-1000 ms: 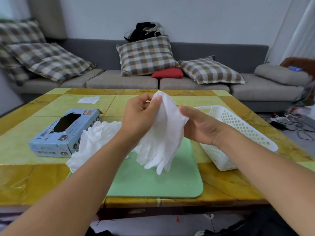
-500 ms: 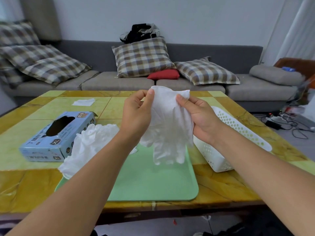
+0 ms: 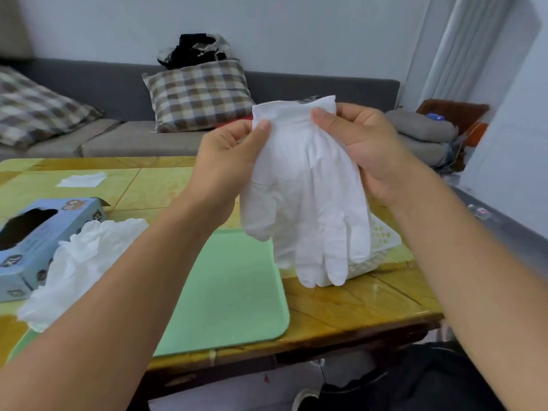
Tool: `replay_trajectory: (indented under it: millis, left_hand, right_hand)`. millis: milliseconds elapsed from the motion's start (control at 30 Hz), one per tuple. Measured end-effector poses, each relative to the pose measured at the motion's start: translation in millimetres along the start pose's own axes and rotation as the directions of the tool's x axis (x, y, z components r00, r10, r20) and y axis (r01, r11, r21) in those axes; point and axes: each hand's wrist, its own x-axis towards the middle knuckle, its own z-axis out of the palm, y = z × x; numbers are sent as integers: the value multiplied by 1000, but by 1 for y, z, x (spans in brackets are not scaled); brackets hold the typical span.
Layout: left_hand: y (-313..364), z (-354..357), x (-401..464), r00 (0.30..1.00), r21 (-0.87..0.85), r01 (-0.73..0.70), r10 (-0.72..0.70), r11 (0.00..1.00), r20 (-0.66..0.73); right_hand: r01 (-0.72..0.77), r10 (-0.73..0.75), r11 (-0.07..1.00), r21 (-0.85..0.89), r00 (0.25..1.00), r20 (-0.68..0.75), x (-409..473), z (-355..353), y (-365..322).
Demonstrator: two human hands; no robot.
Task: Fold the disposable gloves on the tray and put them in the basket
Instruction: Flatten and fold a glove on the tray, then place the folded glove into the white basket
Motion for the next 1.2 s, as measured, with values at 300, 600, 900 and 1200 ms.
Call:
replay_trajectory:
  millis: [300, 600, 900, 1200]
  left_hand:
    - [-19, 52, 29, 995, 137, 20, -32, 990, 90]
    - [-37, 58, 110, 972, 183, -144, 104, 972, 209]
    - [-129, 40, 69, 871, 507, -254, -33, 824, 490]
    - [-127, 61, 50, 647, 694, -462, -326, 552, 690]
  right_hand:
    - [-69, 65, 986, -154, 997, -30, 20, -62, -7]
    - [176, -183, 972, -154, 983, -30, 89, -101, 31]
    - [-152, 243, 907, -393, 950, 195, 39, -137, 130]
    - [14, 483, 584, -811, 798, 361, 19, -146, 126]
